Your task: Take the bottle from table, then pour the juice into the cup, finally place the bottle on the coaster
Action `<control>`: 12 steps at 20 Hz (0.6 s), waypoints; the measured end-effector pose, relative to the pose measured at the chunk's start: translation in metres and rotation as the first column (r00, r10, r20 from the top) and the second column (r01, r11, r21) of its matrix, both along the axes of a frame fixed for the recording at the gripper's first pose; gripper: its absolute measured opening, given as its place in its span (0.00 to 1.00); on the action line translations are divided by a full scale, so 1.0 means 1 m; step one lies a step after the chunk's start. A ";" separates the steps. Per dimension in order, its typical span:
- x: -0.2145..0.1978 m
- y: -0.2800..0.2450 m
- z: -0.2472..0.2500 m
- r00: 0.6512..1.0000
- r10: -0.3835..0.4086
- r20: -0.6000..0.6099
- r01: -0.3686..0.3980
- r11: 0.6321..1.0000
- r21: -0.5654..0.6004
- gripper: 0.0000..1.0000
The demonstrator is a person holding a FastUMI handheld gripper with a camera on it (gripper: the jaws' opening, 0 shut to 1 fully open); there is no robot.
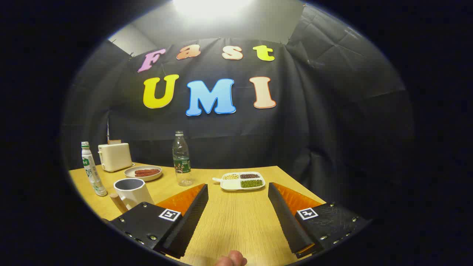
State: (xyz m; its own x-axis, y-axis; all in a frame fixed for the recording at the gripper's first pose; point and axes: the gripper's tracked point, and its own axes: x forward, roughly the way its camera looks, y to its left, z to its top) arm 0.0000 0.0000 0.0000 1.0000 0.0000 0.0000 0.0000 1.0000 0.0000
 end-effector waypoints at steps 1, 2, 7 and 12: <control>-0.005 0.005 0.003 1.000 -0.023 -0.007 0.024 1.000 0.009 0.99; -0.010 0.012 0.005 0.999 -0.043 -0.007 0.043 0.999 0.029 0.99; -0.039 0.042 0.016 0.994 -0.104 0.015 0.103 0.994 0.035 0.98; -0.050 0.085 0.036 0.996 -0.072 0.056 0.072 0.997 0.005 0.98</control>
State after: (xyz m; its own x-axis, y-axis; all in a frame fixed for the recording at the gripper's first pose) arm -0.0498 0.0854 0.0357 0.9958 -0.0724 0.0564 0.0722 0.9974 0.0047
